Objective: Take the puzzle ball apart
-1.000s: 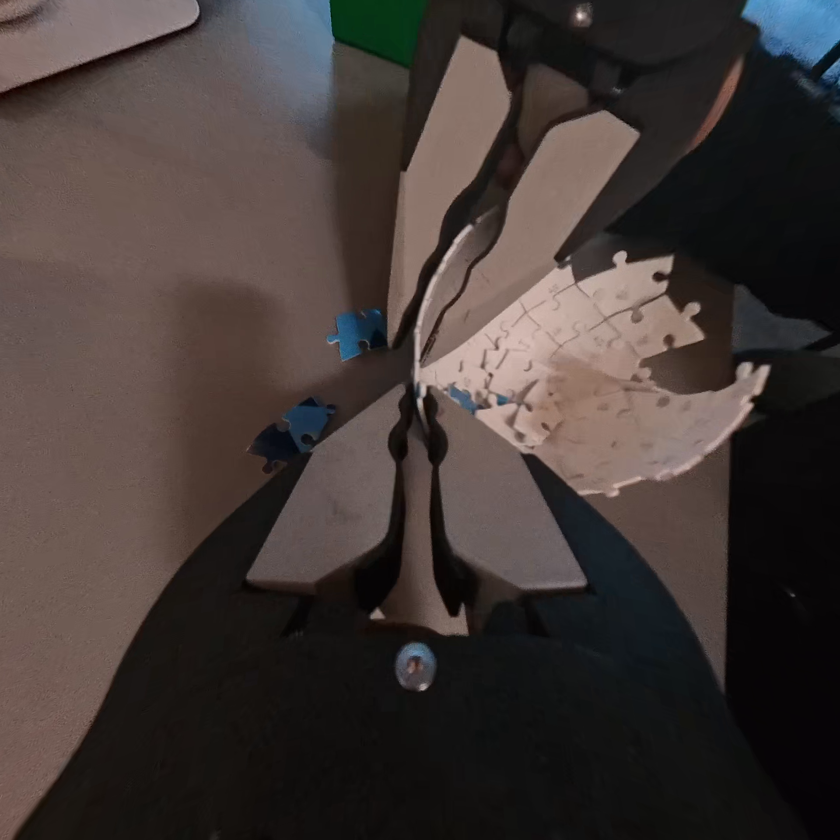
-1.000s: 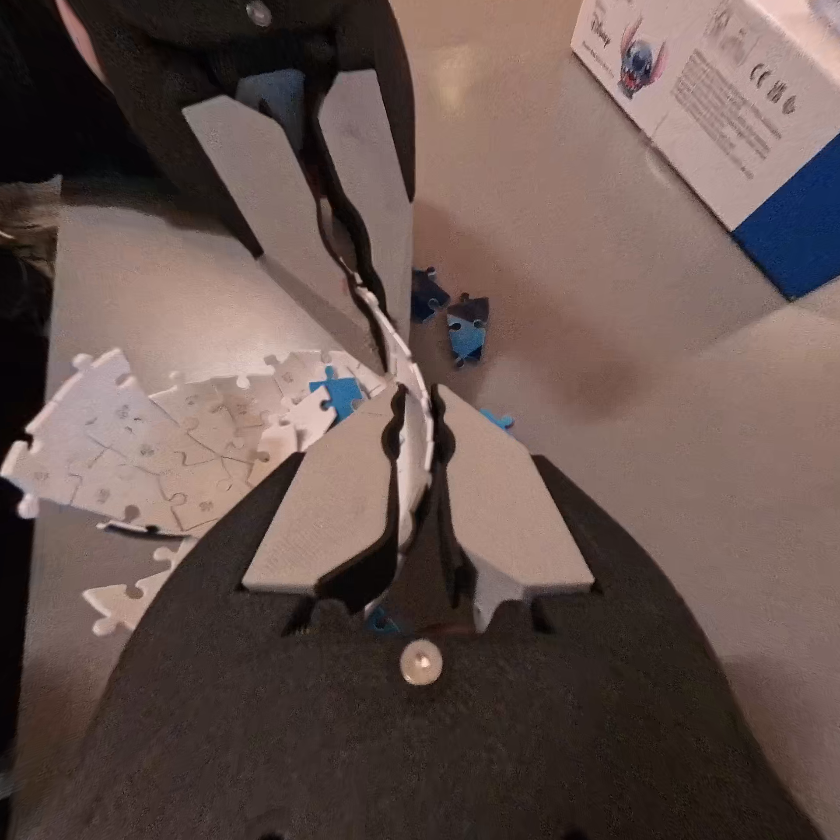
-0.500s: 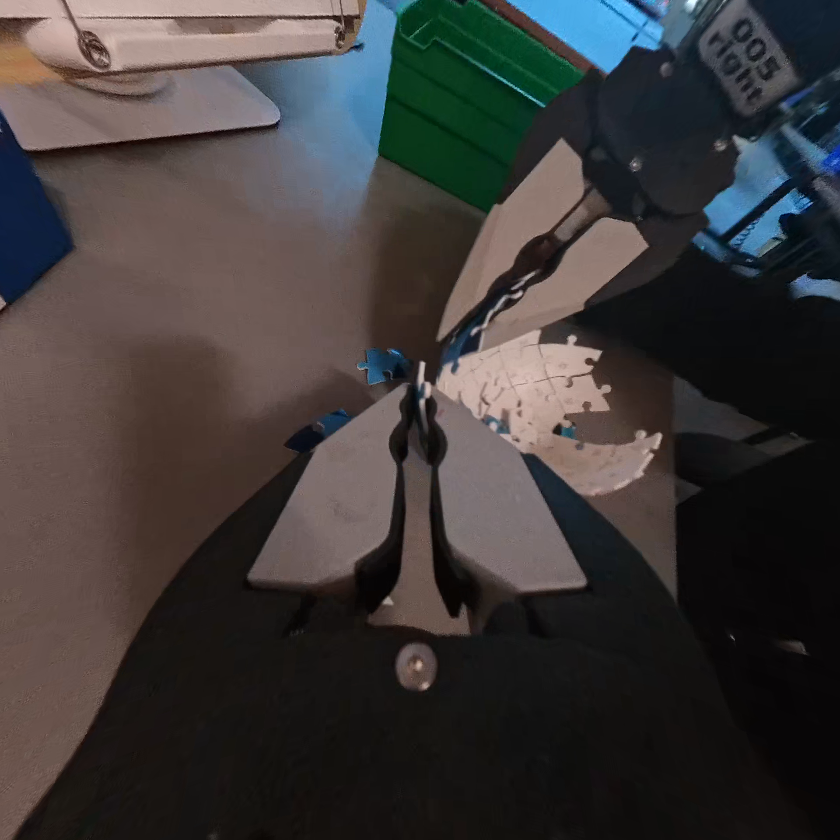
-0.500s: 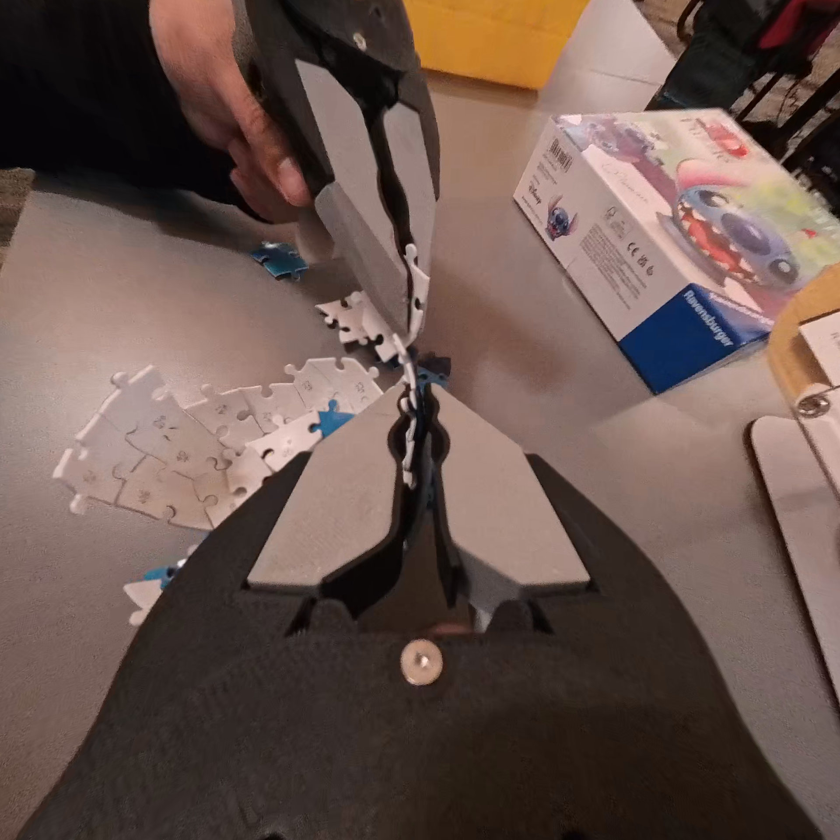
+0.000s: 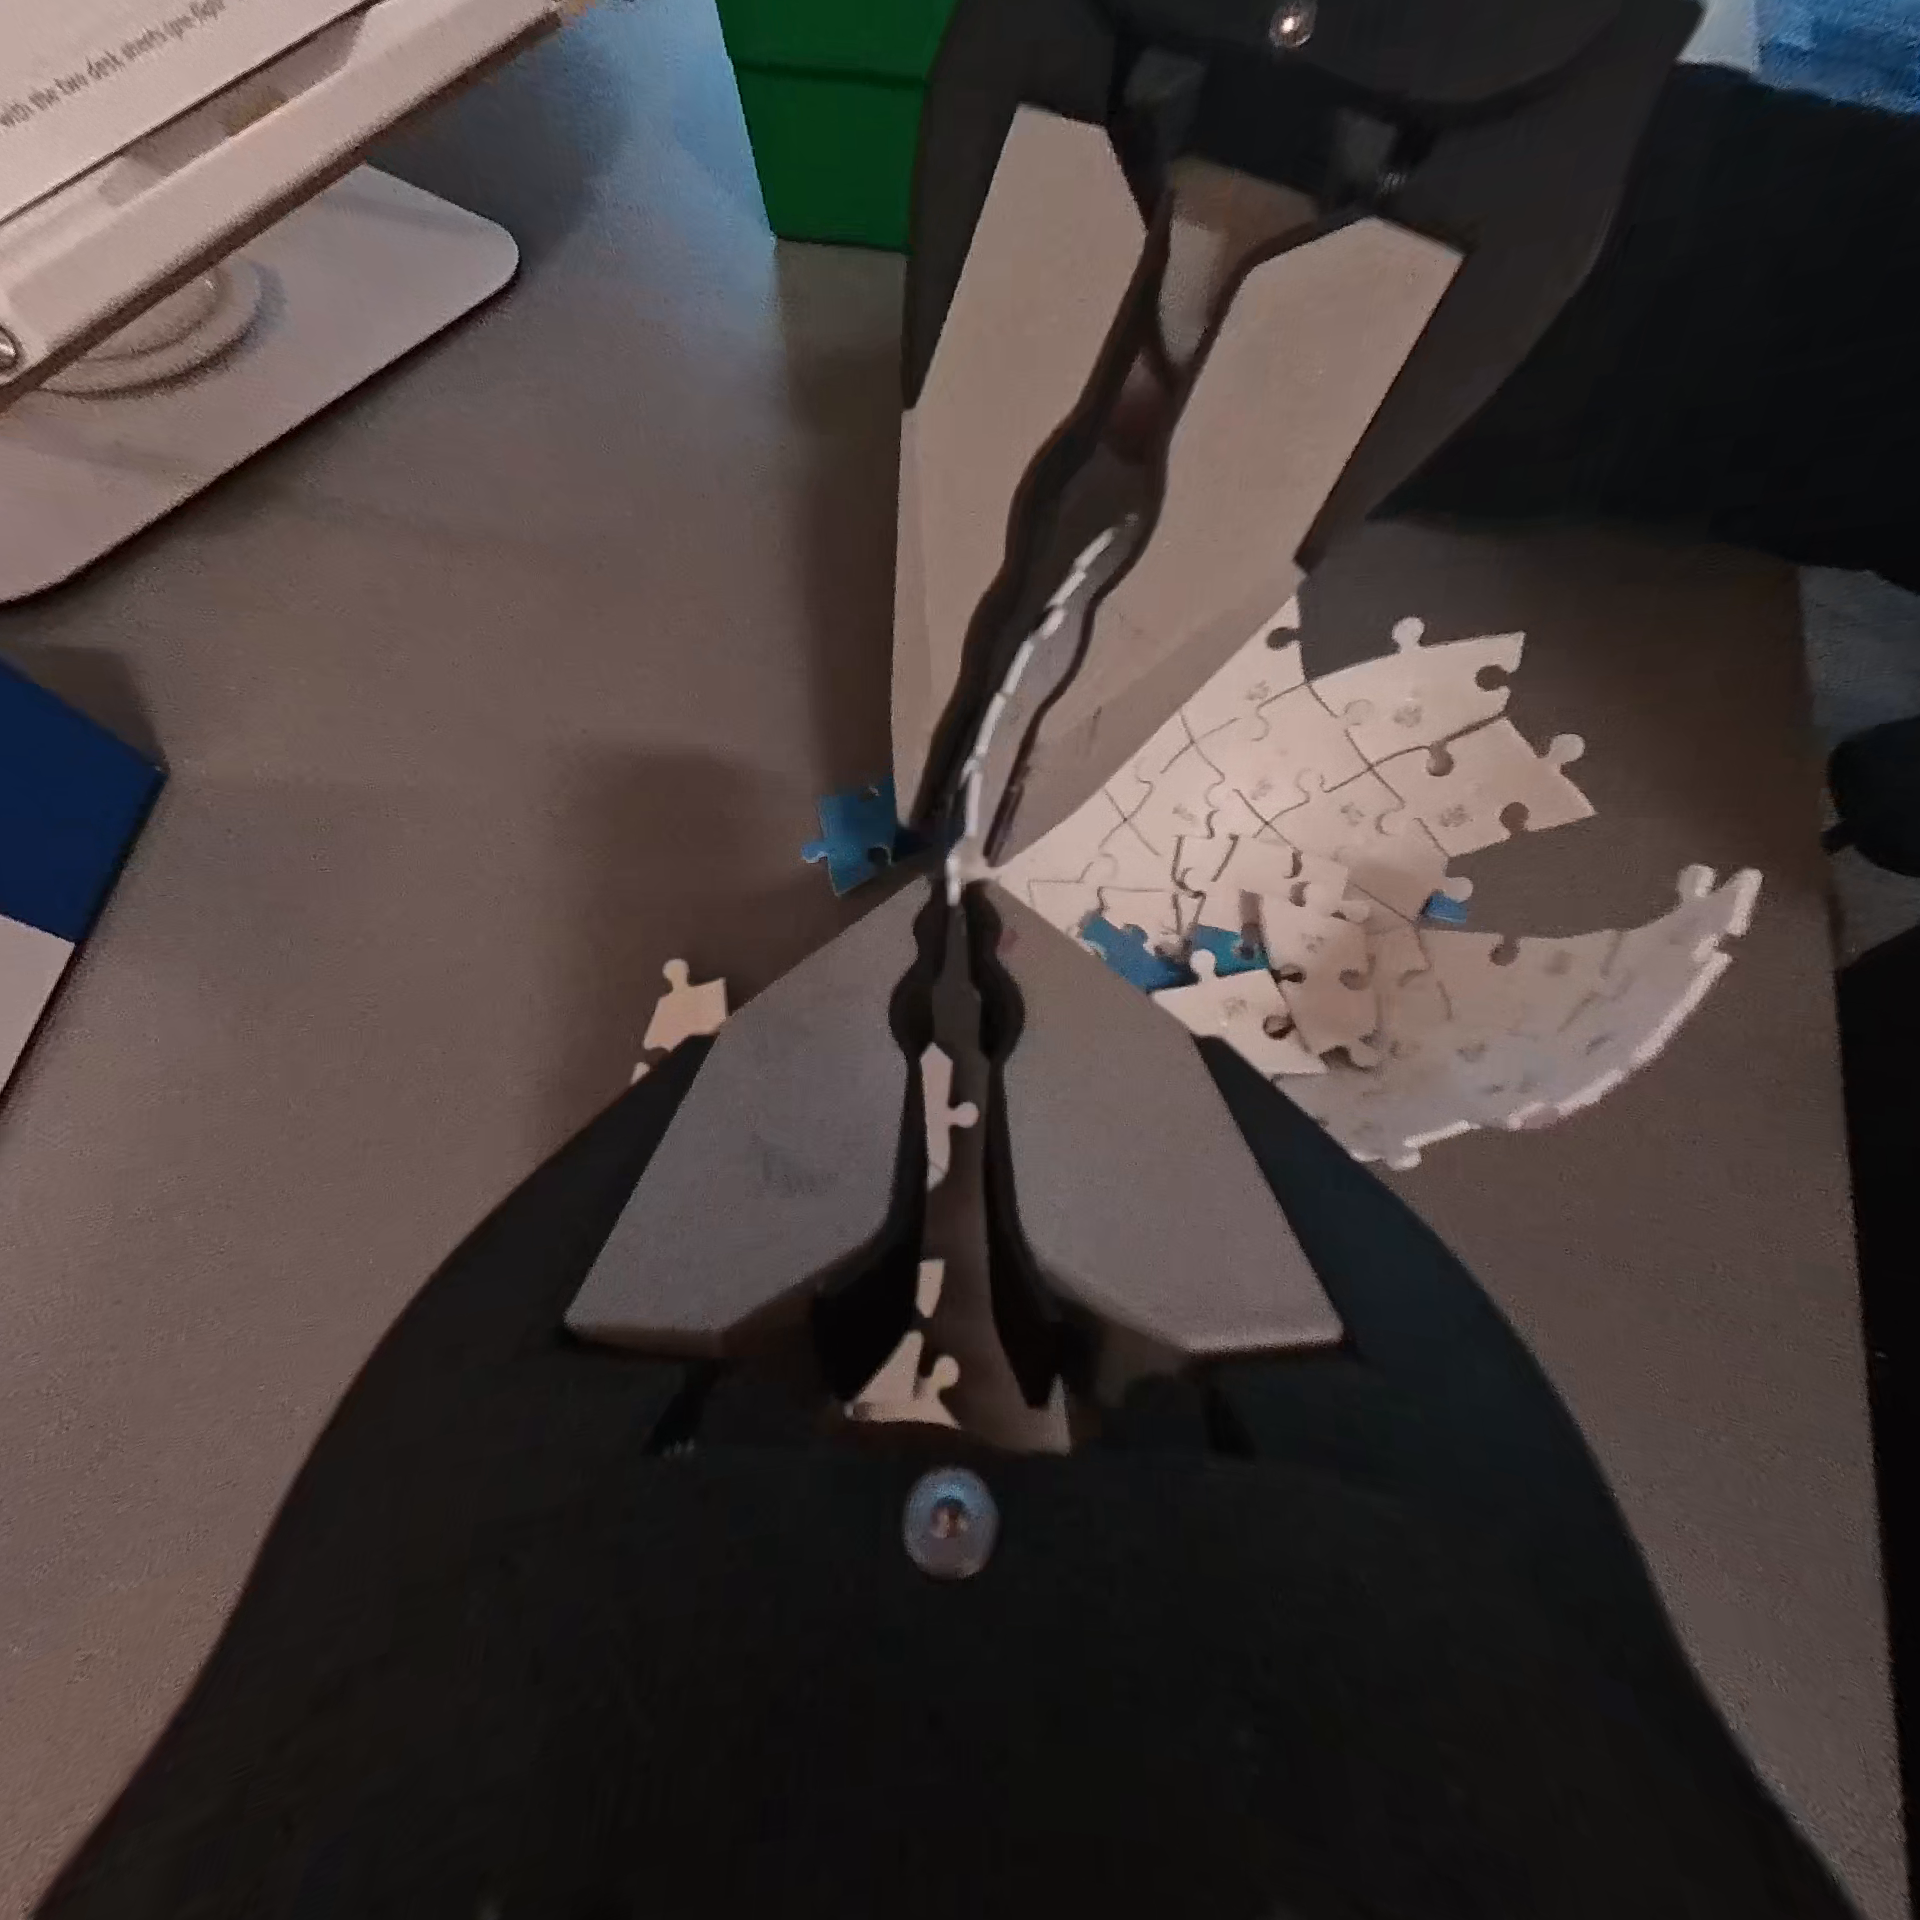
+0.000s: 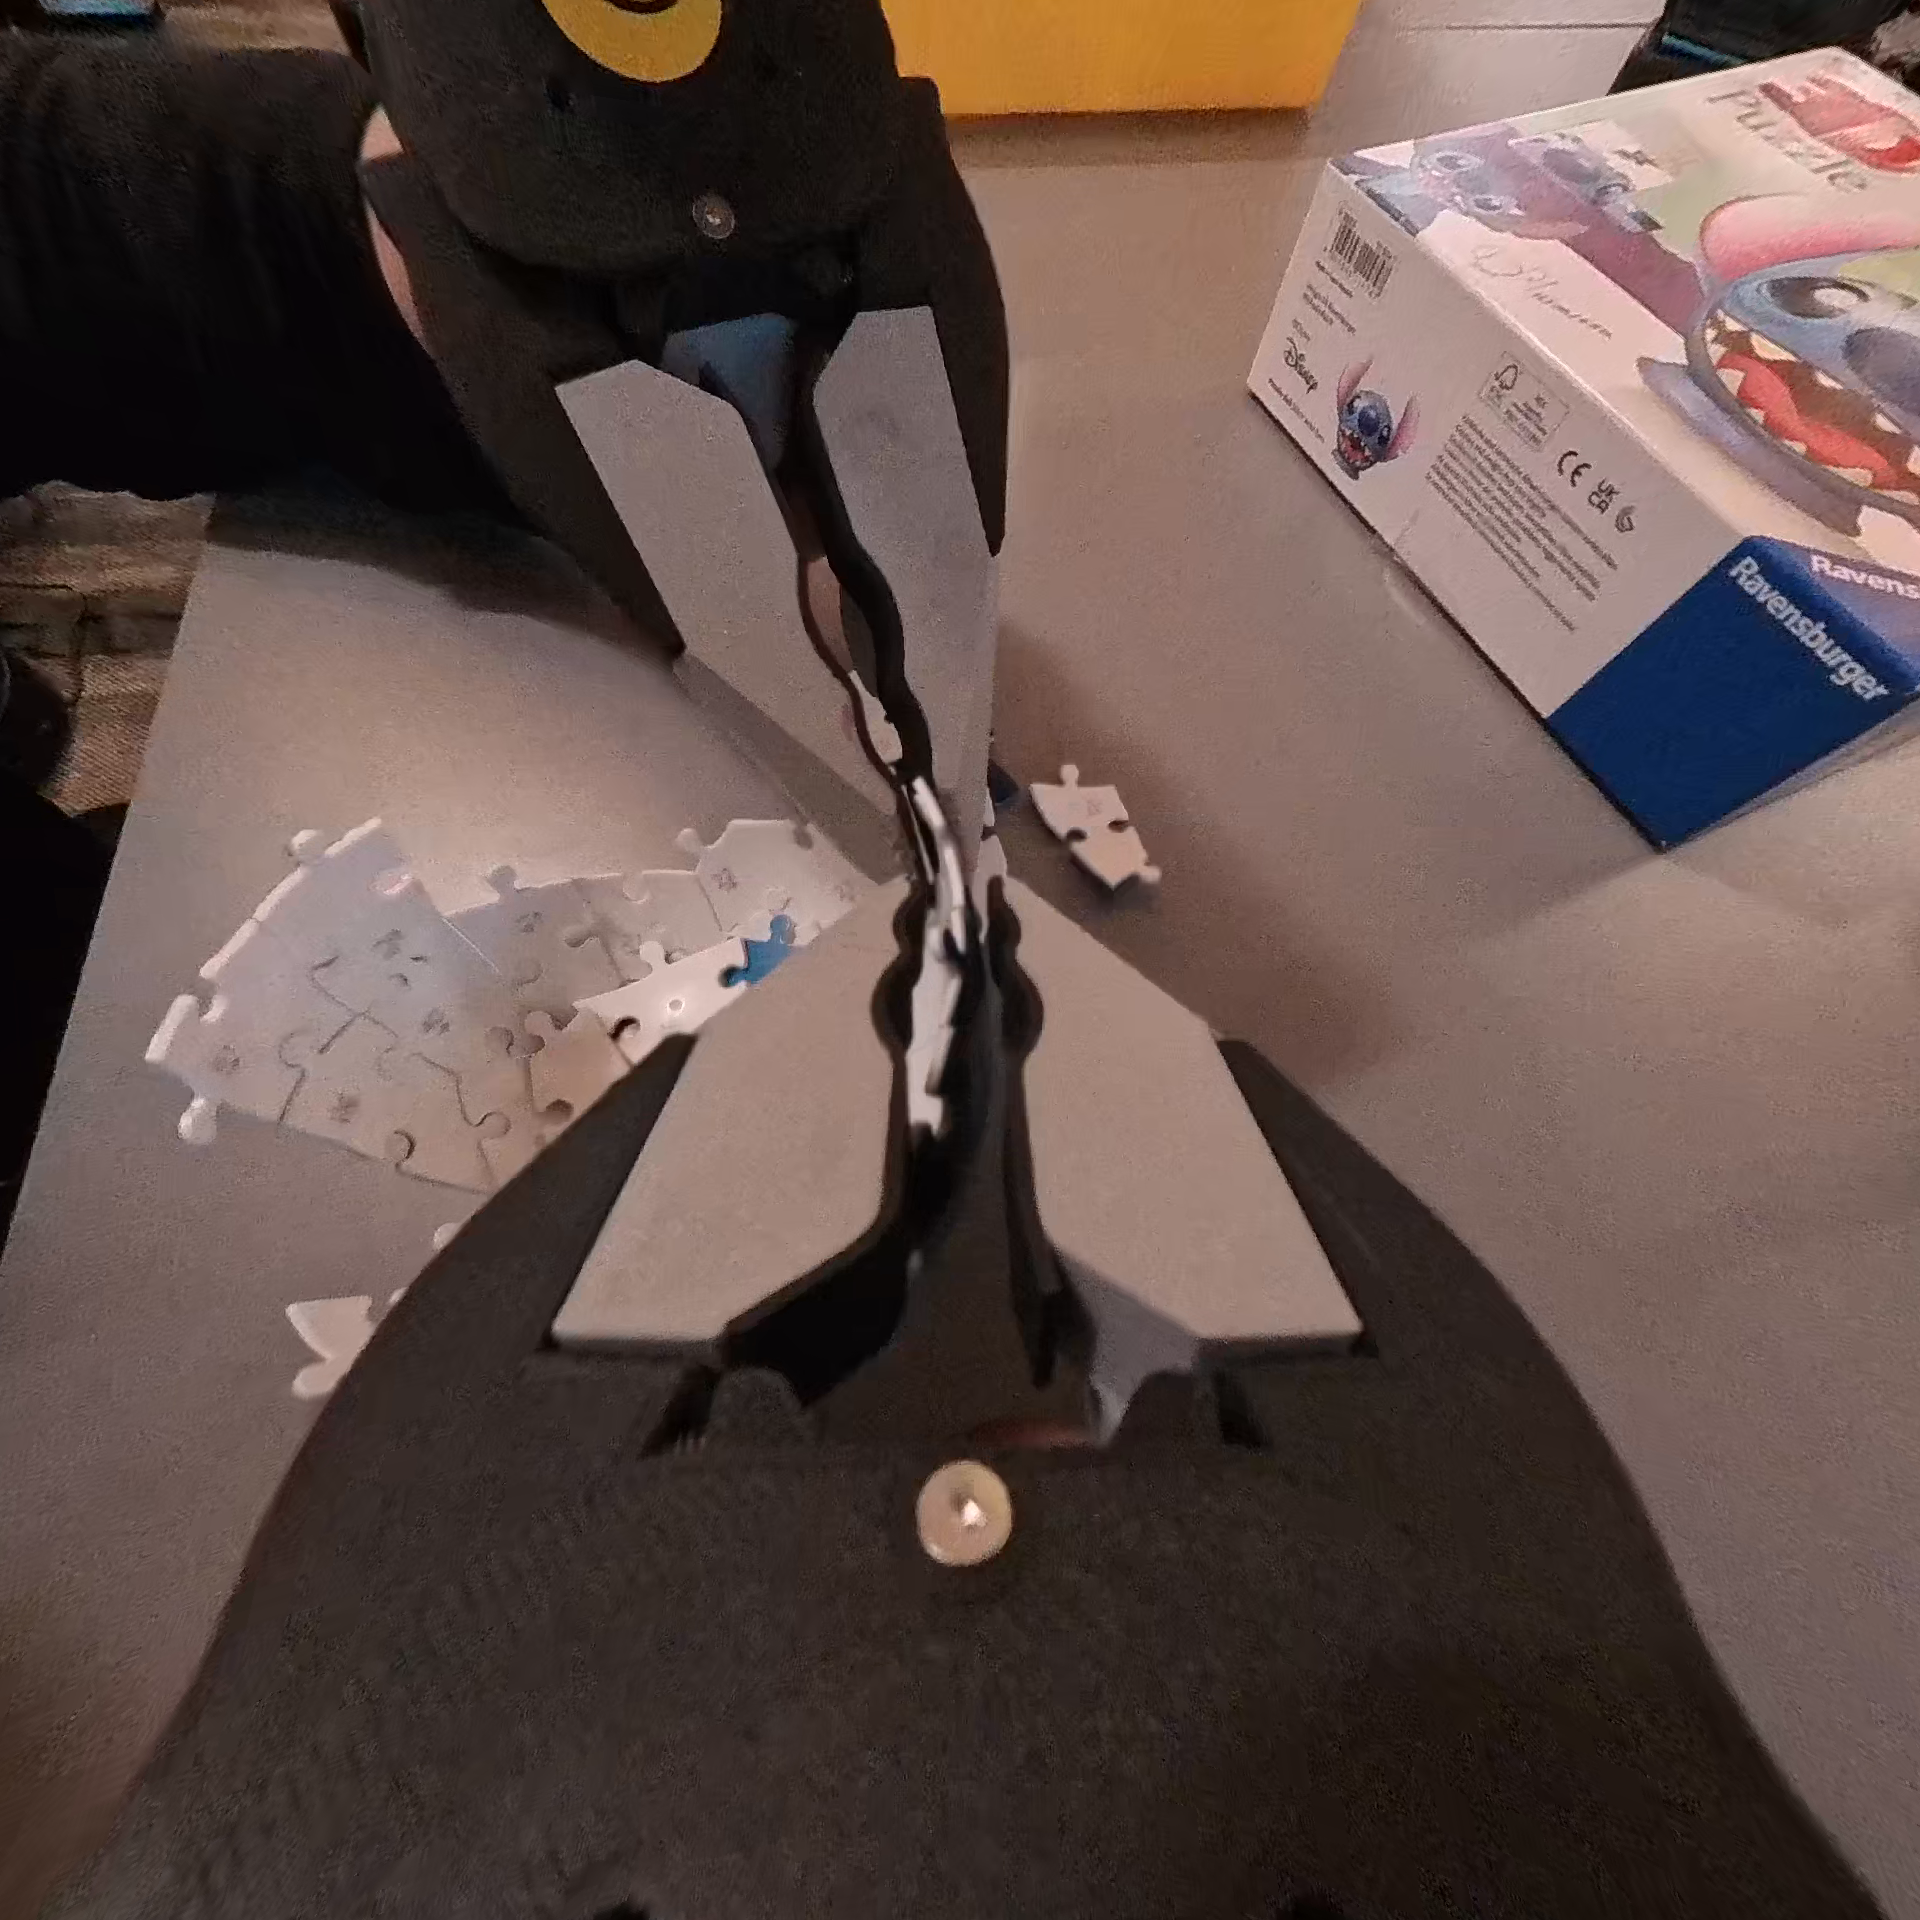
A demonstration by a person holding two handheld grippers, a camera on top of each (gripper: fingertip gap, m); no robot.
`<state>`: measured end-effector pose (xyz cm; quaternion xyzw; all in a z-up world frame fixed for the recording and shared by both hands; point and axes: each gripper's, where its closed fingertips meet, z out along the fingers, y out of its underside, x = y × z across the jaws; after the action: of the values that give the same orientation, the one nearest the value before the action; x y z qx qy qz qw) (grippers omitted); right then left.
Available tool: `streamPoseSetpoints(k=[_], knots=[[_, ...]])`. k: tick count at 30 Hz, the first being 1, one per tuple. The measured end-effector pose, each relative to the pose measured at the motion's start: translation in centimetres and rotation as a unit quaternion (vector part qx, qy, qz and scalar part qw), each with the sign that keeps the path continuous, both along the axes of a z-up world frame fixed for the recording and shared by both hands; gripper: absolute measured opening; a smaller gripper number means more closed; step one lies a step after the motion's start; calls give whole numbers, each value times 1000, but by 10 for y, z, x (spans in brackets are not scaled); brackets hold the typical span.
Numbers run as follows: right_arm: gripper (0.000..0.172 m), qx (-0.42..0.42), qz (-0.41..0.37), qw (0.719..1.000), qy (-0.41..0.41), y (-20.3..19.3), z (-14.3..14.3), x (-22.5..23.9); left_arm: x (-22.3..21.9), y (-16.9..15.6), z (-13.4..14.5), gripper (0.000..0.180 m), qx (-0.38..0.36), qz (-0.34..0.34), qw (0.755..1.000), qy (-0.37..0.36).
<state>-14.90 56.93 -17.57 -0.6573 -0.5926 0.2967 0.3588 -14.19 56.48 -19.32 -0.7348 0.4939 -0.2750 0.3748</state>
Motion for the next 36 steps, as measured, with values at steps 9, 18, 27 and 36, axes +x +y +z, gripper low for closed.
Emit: streamPoseSetpoints(k=[9, 18, 27, 36], knots=[[4, 29, -12, 999, -33, 3, -4, 2, -3, 2, 6, 19, 26, 3, 1000, 17], [7, 340, -56, 932, -115, 19, 9, -2, -3, 17, 13, 3, -148, 66, 980, -112], [1, -9, -40, 999, -5, 11, -6, 2, -8, 7, -1, 2, -68, 38, 996, -38], [16, -51, -13, 998, -34, 0, -25, -2, -15, -4, -5, 1, -82, 2, 996, -27]])
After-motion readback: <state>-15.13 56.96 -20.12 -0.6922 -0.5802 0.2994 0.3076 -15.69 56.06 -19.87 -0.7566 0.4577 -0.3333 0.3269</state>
